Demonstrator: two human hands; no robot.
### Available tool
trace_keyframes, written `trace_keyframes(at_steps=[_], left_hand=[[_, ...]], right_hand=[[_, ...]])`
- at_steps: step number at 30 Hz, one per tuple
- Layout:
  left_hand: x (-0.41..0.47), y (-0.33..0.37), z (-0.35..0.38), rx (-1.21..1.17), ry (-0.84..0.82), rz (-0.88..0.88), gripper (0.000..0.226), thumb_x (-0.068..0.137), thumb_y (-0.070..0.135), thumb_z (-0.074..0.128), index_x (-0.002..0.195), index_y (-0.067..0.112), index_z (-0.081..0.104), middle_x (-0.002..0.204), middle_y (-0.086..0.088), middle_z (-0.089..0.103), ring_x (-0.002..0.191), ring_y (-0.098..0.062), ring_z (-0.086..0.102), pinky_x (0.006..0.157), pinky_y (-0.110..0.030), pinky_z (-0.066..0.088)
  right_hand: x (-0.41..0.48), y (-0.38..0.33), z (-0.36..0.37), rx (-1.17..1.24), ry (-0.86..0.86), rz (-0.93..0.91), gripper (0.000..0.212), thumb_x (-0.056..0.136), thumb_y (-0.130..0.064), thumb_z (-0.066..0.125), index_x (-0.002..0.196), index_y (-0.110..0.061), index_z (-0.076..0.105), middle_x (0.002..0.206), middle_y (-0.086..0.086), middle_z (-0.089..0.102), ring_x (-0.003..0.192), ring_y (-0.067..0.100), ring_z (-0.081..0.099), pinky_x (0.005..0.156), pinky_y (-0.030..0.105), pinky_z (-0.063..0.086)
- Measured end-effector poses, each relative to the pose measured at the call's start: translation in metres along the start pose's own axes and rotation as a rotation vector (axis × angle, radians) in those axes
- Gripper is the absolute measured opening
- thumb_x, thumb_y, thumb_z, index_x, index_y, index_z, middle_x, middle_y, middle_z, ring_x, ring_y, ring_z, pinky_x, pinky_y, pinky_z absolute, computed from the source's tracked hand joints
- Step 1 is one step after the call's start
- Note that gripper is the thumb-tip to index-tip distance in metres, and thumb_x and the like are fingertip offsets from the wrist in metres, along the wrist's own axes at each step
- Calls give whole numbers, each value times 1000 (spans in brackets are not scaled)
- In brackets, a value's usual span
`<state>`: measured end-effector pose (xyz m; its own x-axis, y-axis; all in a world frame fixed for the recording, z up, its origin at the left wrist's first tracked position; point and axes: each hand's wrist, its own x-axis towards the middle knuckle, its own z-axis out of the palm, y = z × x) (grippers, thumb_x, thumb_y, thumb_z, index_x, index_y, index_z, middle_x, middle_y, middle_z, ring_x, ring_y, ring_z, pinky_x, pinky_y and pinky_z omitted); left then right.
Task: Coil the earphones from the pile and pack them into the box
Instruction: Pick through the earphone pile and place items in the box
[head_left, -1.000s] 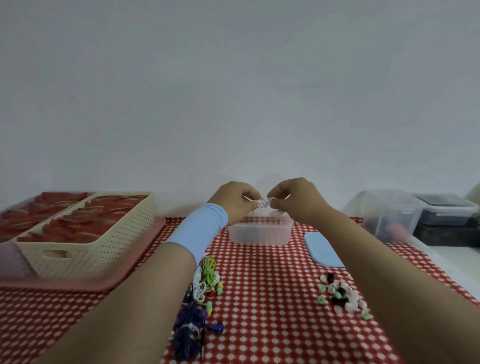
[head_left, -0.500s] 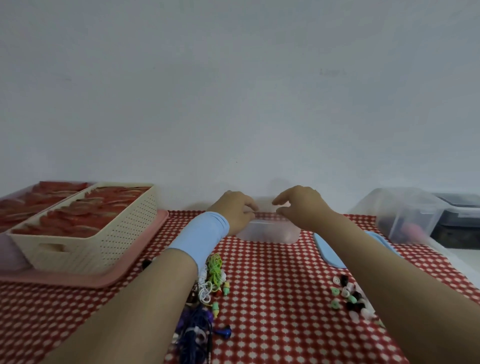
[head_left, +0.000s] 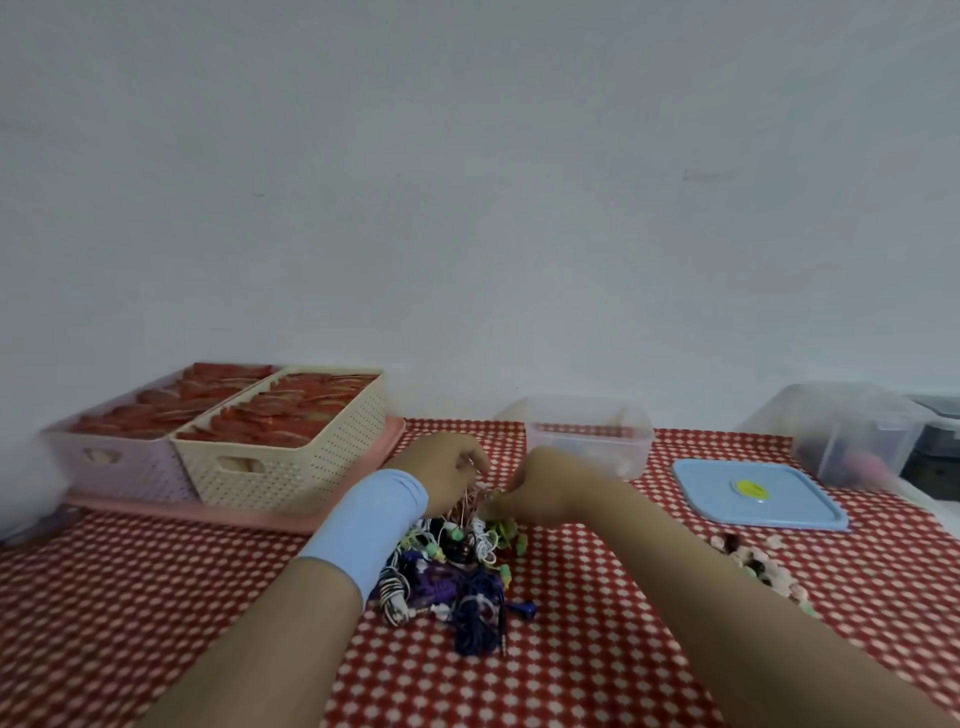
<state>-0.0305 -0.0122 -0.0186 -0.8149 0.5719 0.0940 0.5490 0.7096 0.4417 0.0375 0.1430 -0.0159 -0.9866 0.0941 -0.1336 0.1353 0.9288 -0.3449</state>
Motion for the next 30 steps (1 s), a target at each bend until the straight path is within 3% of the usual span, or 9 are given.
trace_keyframes(at_steps=[2,7,9,12,17,21,23,26,30], left_hand=[[-6,-2,2,-9,-12,-15,21,100,20,52,104,35,66,123,5,65,103,-11,61,86,-26,48],[-14,8,-2,-14,125,8,30,102,17,46,122,30,64,128,15,59,109,-7,58,75,-9,38],[-13,18,-1,-86,123,36,29,101,18,47,122,29,65,130,13,60,114,-9,57,91,-17,41],[-11,31,5,-180,57,50,28,99,22,52,125,27,62,130,6,62,115,-11,57,99,-27,44],[-11,42,18,-339,-52,37,48,78,33,77,121,34,55,110,9,67,102,-10,64,94,-38,52],[-13,36,21,-401,-76,-24,74,72,22,85,135,32,47,108,-3,67,97,-17,67,91,-38,55],[-14,34,19,-460,-82,-55,75,72,23,86,137,30,49,118,-8,64,103,-21,66,92,-37,55],[-19,31,9,-405,-39,-60,60,79,28,80,133,29,54,126,1,56,103,-14,58,88,-29,51],[-23,30,-3,-217,17,-73,47,87,17,71,132,24,59,140,-2,55,119,-14,56,88,-21,40]], right_hand=[[-2,1,4,62,14,-7,43,84,-59,69,72,-18,71,67,-1,61,63,12,55,64,28,47],[-14,15,-4,397,55,-45,19,92,-37,70,91,-19,78,89,1,73,76,11,61,75,29,51],[-19,24,-6,499,90,-44,18,94,-29,68,93,-13,77,92,8,75,73,11,62,65,22,50],[-27,35,-9,615,152,-39,18,96,-19,65,86,-7,74,79,7,71,62,7,59,53,15,45],[-38,42,-12,794,211,-99,17,98,-21,63,93,-9,74,85,4,74,69,3,65,64,16,48],[-36,42,-12,866,216,-104,20,101,-23,59,102,-9,74,99,16,75,82,21,69,80,38,58],[-34,42,-11,950,195,-108,20,103,-22,56,106,-11,72,96,18,74,77,23,70,75,38,59],[-33,42,-10,931,193,-87,21,102,-27,58,108,-11,71,80,7,69,64,17,64,63,31,54],[-29,38,-5,837,208,-56,26,101,-30,57,101,-8,73,78,4,67,68,15,61,65,29,51]])
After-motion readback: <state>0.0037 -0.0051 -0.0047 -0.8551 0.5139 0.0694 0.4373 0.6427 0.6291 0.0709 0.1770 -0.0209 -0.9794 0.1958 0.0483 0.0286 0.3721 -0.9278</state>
